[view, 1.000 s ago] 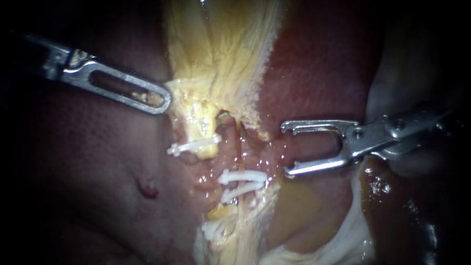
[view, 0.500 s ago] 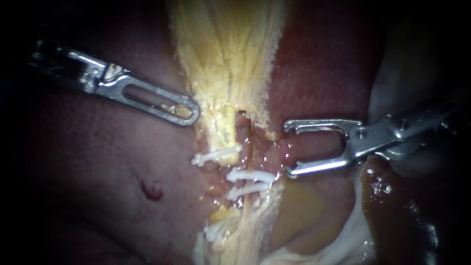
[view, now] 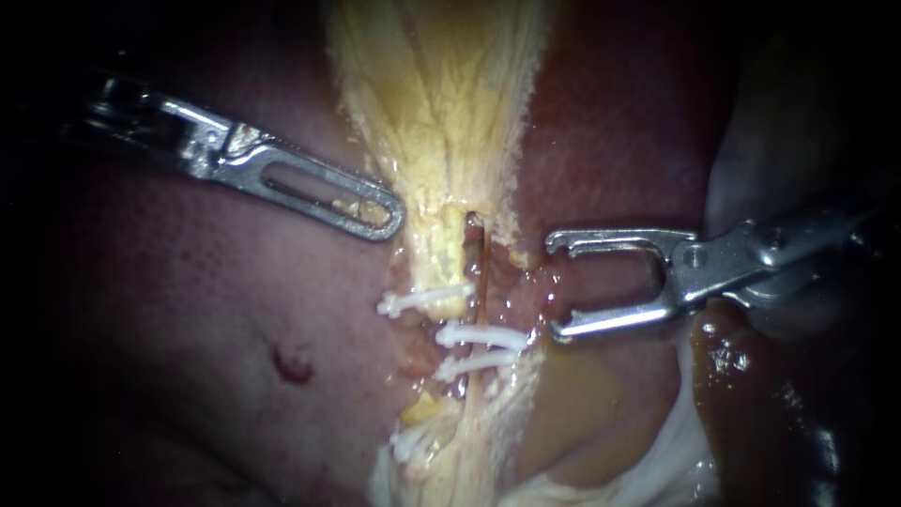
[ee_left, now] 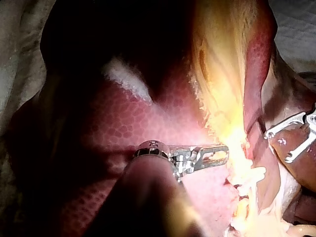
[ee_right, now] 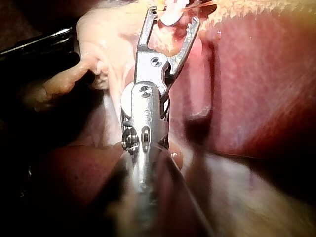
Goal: Going back second clip right tube
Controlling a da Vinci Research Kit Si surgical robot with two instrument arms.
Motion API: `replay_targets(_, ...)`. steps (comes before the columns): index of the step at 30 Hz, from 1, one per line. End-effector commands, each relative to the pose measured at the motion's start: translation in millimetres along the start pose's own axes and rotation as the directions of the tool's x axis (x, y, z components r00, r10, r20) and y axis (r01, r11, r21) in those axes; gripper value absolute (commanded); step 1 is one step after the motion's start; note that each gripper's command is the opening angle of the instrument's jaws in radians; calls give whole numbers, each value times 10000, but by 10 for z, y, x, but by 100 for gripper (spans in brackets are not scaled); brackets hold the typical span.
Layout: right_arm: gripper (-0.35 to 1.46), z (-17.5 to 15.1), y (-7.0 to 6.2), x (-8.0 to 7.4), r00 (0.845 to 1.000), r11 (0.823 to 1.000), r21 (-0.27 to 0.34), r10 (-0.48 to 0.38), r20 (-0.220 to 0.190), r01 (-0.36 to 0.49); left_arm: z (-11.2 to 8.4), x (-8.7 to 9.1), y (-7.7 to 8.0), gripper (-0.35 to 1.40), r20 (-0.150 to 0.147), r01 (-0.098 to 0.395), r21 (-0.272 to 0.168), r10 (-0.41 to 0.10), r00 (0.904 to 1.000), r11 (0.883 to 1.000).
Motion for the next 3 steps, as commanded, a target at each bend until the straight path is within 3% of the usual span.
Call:
replay_targets(1, 50, 0, 0, 0, 10000, 10000, 0, 0, 2, 0, 0, 0, 0, -35, -1, -1, -3, 1, 10000, 10000)
replay_targets(3, 50, 0, 0, 0, 10000, 10000, 29, 1, -1, -1, 0, 0, 0, -35, -1, -1, -3, 1, 10000, 10000)
